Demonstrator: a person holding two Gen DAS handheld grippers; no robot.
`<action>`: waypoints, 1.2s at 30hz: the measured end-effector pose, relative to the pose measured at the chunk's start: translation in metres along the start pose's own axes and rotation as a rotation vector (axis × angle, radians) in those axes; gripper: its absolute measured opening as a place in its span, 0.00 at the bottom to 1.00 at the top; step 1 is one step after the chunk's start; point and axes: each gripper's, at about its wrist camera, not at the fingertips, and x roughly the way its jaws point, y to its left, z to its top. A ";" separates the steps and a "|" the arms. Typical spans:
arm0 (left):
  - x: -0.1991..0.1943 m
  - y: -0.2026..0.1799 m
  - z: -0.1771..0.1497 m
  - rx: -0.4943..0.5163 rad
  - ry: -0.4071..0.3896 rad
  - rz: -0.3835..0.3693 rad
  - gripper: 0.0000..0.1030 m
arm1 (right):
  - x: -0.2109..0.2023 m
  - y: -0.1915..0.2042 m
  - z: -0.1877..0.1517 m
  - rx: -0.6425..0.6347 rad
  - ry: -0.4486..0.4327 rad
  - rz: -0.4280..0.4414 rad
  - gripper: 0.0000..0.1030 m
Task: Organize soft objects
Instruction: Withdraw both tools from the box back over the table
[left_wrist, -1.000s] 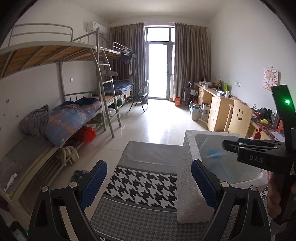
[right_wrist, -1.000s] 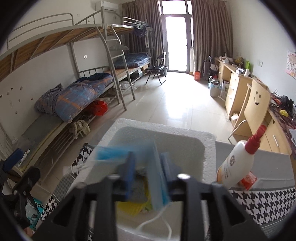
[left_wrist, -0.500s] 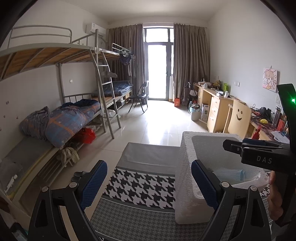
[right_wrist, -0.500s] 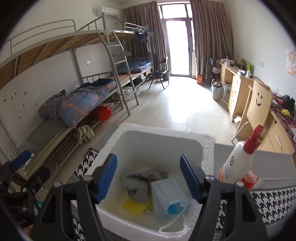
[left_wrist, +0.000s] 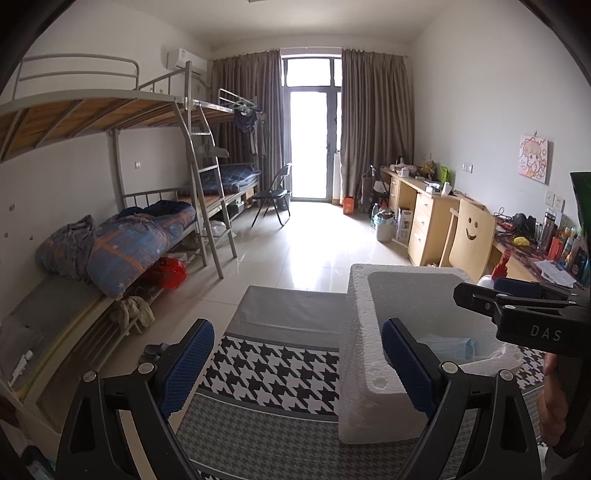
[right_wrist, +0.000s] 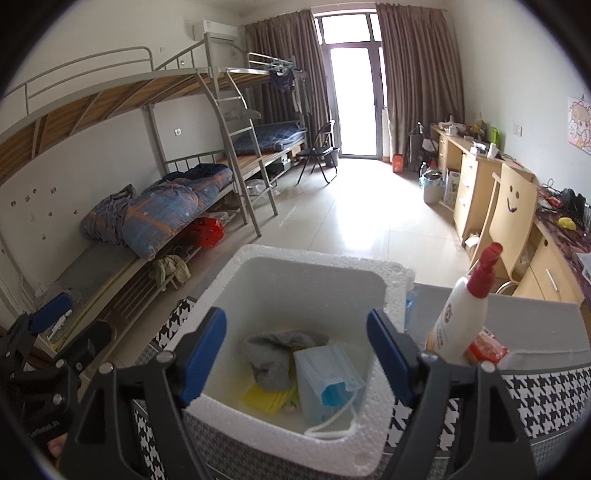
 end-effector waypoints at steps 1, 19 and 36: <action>-0.001 -0.001 -0.001 0.001 -0.001 -0.002 0.90 | -0.002 -0.001 0.000 0.001 -0.004 0.001 0.79; -0.029 -0.027 -0.002 0.041 -0.035 -0.048 0.91 | -0.050 -0.013 -0.021 0.026 -0.074 -0.018 0.82; -0.061 -0.049 -0.011 0.064 -0.087 -0.140 0.97 | -0.094 -0.028 -0.049 0.052 -0.140 -0.049 0.82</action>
